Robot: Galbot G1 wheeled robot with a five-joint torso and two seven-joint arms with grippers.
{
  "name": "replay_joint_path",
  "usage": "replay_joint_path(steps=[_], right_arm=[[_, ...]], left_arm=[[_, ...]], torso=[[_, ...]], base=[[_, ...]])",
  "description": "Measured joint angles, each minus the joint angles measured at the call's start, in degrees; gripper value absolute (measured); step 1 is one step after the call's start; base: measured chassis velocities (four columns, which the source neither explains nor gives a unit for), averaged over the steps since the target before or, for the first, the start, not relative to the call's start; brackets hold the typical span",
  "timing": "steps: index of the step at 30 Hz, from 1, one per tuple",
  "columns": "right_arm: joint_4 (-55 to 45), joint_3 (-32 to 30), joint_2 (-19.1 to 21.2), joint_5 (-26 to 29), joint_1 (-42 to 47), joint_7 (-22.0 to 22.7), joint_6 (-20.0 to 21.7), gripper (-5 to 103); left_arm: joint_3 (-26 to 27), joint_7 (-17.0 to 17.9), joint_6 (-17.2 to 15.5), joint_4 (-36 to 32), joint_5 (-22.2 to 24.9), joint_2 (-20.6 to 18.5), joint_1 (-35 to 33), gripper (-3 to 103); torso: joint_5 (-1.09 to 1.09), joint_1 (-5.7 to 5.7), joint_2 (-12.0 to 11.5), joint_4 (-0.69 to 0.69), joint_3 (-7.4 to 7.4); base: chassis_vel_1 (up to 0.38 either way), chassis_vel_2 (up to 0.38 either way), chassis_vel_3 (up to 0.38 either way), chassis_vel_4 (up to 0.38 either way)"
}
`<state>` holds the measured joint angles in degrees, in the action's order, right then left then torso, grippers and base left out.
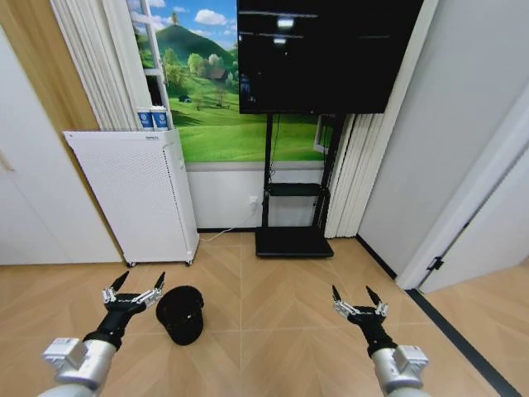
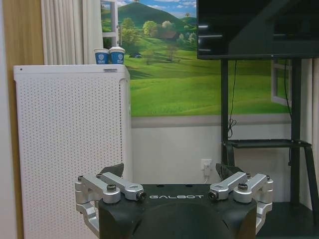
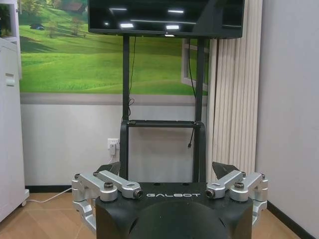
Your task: Pick up the trash bin and place the garbage on the floor into it.
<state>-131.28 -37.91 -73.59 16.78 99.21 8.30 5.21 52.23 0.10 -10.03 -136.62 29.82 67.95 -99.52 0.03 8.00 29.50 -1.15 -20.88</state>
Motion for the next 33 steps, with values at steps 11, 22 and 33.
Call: replay_joint_path(steps=[11,22,33], right_arm=[[0.0,0.0,0.0,0.0,0.0,0.0,0.0,100],[0.0,0.0,0.0,0.0,0.0,0.0,0.0,100],[0.0,0.0,0.0,0.0,0.0,0.0,0.0,100]], left_arm=[[0.0,0.0,0.0,0.0,0.0,0.0,0.0,100],[0.0,0.0,0.0,0.0,0.0,0.0,0.0,100],[0.0,0.0,0.0,0.0,0.0,0.0,0.0,100]], torso=[[-0.02,-0.02,0.0,0.01,0.04],[-0.06,0.0,-0.1,0.01,0.02],[0.02,0.01,-0.1,0.01,0.03]], base=[[0.342,-0.341,-0.337,0.332],[0.167,0.031,-0.187,-0.006],[0.218,0.259,-0.185,-0.252]])
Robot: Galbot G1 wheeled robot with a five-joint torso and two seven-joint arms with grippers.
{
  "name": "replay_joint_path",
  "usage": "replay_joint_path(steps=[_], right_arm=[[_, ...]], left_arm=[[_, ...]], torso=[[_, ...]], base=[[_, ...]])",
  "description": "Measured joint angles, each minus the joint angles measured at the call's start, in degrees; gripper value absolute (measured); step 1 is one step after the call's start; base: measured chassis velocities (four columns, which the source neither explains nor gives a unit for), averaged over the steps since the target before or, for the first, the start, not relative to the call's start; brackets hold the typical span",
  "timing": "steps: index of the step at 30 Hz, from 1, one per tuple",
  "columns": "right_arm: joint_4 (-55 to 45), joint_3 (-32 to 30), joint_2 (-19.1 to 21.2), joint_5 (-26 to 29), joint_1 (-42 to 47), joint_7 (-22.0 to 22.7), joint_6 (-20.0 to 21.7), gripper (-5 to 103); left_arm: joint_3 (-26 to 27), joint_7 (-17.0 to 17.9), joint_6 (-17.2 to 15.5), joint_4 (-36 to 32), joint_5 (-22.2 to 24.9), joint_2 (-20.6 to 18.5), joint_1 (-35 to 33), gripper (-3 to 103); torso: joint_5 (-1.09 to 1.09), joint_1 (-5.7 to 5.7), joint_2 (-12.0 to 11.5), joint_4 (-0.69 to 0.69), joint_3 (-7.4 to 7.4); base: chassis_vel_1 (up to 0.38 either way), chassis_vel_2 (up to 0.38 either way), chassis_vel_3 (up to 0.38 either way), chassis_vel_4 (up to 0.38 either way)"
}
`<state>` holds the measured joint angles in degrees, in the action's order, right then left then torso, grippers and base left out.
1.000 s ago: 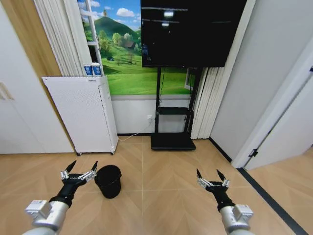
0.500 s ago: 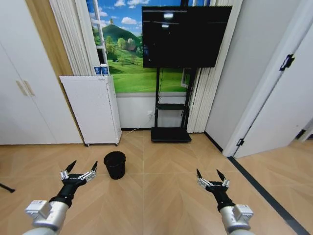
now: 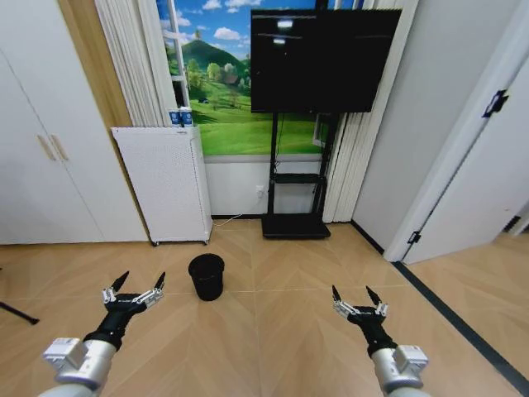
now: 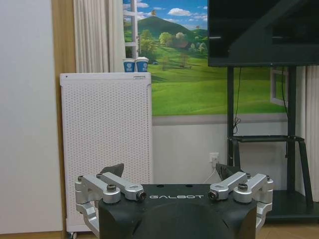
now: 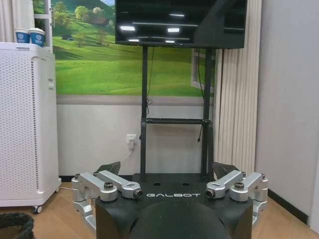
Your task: Pick up the trash bin and place the garbage on the floor into it.
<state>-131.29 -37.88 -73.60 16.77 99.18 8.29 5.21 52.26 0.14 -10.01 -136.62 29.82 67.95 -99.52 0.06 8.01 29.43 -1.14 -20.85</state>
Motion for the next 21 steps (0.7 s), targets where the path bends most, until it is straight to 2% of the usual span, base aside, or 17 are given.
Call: replay_joint_path(steps=[2,6,11,21], right_arm=[[0.0,0.0,0.0,0.0,0.0,0.0,0.0,100],[0.0,0.0,0.0,0.0,0.0,0.0,0.0,100],[0.0,0.0,0.0,0.0,0.0,0.0,0.0,100],[0.0,0.0,0.0,0.0,0.0,0.0,0.0,100]], left_arm=[[0.0,0.0,0.0,0.0,0.0,0.0,0.0,100],[0.0,0.0,0.0,0.0,0.0,0.0,0.0,100],[0.0,0.0,0.0,0.0,0.0,0.0,0.0,100],[0.0,0.0,0.0,0.0,0.0,0.0,0.0,100]], torso=[[-0.02,-0.02,0.0,-0.04,0.01],[-0.02,-0.02,0.0,0.03,0.01],[-0.09,-0.01,0.0,-0.02,0.01],[-0.06,-0.03,0.0,-0.02,0.02]], base=[[0.263,0.095,-0.215,-0.17],[0.116,-0.017,-0.041,-0.05],[-0.046,-0.043,0.028,0.06],[-0.015,-0.058,-0.013,0.046]])
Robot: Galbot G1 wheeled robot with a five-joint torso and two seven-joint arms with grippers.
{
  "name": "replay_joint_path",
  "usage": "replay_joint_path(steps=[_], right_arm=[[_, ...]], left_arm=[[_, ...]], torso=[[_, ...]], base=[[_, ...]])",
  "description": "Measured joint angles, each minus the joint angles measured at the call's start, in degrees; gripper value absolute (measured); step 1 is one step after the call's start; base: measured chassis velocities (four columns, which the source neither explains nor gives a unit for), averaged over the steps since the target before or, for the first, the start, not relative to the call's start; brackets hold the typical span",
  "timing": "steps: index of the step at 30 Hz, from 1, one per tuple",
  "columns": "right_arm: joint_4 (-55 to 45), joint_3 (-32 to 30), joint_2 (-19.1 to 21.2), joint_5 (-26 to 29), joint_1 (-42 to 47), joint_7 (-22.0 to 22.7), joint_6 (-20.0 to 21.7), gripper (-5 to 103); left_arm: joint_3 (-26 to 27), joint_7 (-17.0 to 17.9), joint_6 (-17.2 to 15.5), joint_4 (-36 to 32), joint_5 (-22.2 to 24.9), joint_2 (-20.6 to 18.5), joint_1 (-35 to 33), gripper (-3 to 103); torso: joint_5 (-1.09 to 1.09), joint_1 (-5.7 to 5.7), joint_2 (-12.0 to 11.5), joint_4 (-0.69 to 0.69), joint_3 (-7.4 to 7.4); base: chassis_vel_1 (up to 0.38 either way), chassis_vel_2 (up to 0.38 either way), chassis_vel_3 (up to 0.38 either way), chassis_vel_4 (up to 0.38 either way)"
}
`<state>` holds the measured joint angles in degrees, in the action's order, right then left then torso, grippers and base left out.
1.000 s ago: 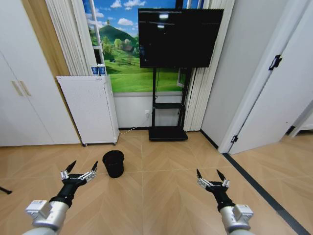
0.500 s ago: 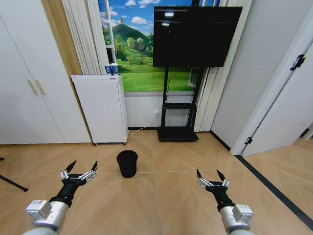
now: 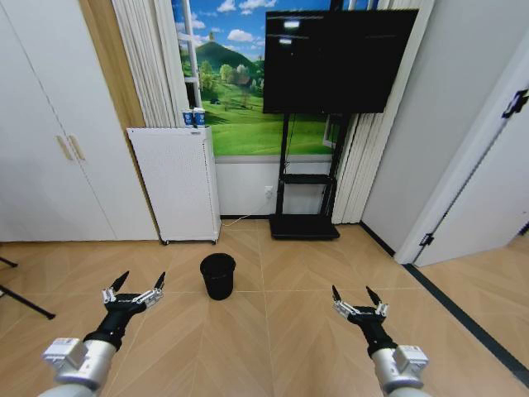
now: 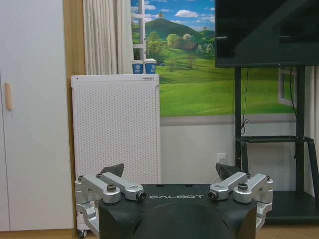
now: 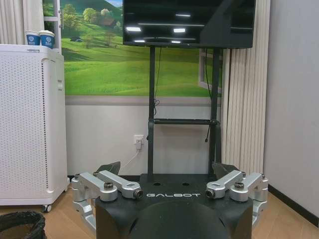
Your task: Pick up the trash bin and place the garbage on the floor into it.
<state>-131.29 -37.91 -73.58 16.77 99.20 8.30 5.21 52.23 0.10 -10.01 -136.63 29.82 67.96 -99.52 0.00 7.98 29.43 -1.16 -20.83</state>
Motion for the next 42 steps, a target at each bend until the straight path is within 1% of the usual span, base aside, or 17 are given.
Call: replay_joint_path(steps=[10,14,15,16,21,24,34,39,42], right_arm=[[0.0,0.0,0.0,0.0,0.0,0.0,0.0,100],[0.0,0.0,0.0,0.0,0.0,0.0,0.0,100],[0.0,0.0,0.0,0.0,0.0,0.0,0.0,100],[0.0,0.0,0.0,0.0,0.0,0.0,0.0,100],[0.0,0.0,0.0,0.0,0.0,0.0,0.0,100],[0.0,0.0,0.0,0.0,0.0,0.0,0.0,100],[0.0,0.0,0.0,0.0,0.0,0.0,0.0,100],[0.0,0.0,0.0,0.0,0.0,0.0,0.0,100],[0.0,0.0,0.0,0.0,0.0,0.0,0.0,100]], left_arm=[[0.0,0.0,0.0,0.0,0.0,0.0,0.0,100],[0.0,0.0,0.0,0.0,0.0,0.0,0.0,100],[0.0,0.0,0.0,0.0,0.0,0.0,0.0,100],[0.0,0.0,0.0,0.0,0.0,0.0,0.0,100],[0.0,-0.1,0.0,0.0,0.0,0.0,0.0,100],[0.0,-0.1,0.0,0.0,0.0,0.0,0.0,100],[0.0,0.0,0.0,0.0,0.0,0.0,0.0,100],[0.0,0.0,0.0,0.0,0.0,0.0,0.0,100],[0.0,0.0,0.0,0.0,0.0,0.0,0.0,100]], torso=[[0.01,0.0,0.0,0.02,0.0],[0.01,0.0,0.0,0.0,0.0],[-0.02,0.0,0.0,0.0,0.0],[-0.02,0.0,0.0,0.02,0.0],[-0.02,0.0,0.0,0.0,0.0],[0.03,0.0,0.0,0.01,0.0],[0.01,0.01,0.0,0.01,0.0],[-0.01,0.01,0.0,0.0,0.0],[0.0,0.0,0.0,0.02,0.0]], base=[[-0.034,-0.046,0.023,0.059],[-0.146,-0.17,0.126,0.194],[-0.165,-0.158,0.193,0.217],[-0.18,-0.158,0.193,0.157],[-0.115,-0.116,0.107,0.083],[0.0,0.02,-0.009,-0.006],[0.038,0.018,-0.033,-0.021],[0.084,-0.105,-0.085,0.106],[0.145,-0.144,-0.181,0.179]])
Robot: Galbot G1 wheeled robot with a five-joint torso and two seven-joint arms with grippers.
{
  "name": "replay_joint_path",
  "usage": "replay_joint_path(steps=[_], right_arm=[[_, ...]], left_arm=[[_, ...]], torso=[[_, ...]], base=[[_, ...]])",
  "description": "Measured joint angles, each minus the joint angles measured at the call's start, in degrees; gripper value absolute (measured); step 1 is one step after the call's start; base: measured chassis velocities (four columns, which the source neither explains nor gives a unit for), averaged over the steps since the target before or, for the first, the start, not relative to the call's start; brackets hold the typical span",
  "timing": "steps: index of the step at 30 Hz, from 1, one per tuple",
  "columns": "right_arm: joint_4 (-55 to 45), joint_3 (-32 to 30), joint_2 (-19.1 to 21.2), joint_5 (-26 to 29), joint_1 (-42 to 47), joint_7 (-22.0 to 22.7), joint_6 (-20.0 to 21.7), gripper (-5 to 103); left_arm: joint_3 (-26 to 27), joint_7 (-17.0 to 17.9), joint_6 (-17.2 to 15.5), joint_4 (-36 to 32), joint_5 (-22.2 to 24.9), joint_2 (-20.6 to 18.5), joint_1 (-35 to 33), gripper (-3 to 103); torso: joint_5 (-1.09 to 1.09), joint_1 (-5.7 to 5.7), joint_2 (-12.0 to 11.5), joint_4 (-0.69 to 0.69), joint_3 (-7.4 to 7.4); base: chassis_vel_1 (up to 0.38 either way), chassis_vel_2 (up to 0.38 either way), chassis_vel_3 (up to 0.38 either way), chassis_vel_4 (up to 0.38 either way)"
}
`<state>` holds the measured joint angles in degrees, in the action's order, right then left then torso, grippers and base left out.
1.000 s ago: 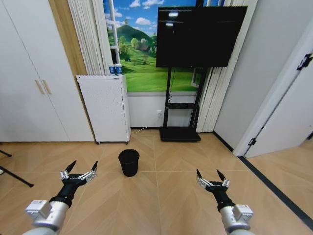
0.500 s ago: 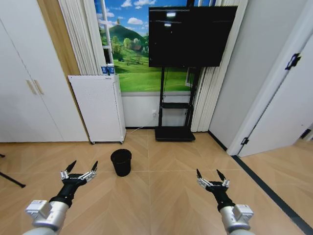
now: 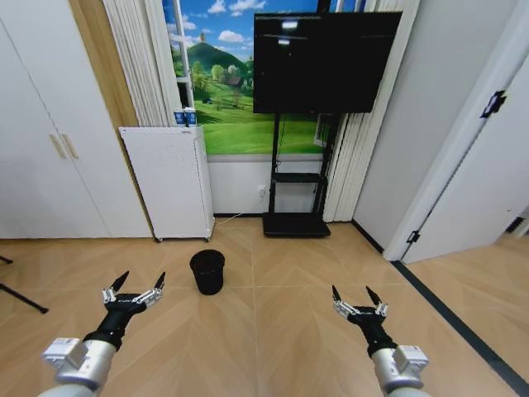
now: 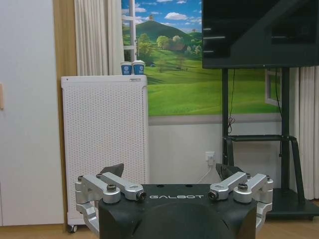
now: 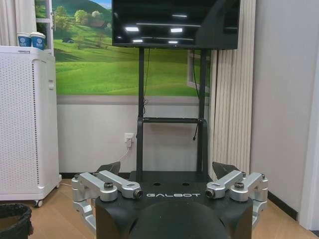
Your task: Pick up the trash bin and place the garbage on the floor into it.
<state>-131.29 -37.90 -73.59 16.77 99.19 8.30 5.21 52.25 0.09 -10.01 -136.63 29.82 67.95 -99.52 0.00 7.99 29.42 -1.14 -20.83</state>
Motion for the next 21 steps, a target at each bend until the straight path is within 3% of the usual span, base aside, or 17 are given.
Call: replay_joint_path(steps=[17,19,21], right_arm=[[0.0,0.0,0.0,0.0,0.0,0.0,0.0,100],[0.0,0.0,0.0,0.0,0.0,0.0,0.0,100],[0.0,0.0,0.0,0.0,0.0,0.0,0.0,100]], left_arm=[[0.0,0.0,0.0,0.0,0.0,0.0,0.0,100],[0.0,0.0,0.0,0.0,0.0,0.0,0.0,100],[0.0,0.0,0.0,0.0,0.0,0.0,0.0,100]], torso=[[-0.03,-0.05,0.0,0.03,0.03],[0.04,-0.05,0.0,0.01,0.03],[-0.03,-0.04,0.0,-0.05,0.02]], base=[[0.226,-0.226,-0.261,0.24],[0.083,-0.031,-0.092,0.134],[-0.051,-0.05,-0.068,0.03]])
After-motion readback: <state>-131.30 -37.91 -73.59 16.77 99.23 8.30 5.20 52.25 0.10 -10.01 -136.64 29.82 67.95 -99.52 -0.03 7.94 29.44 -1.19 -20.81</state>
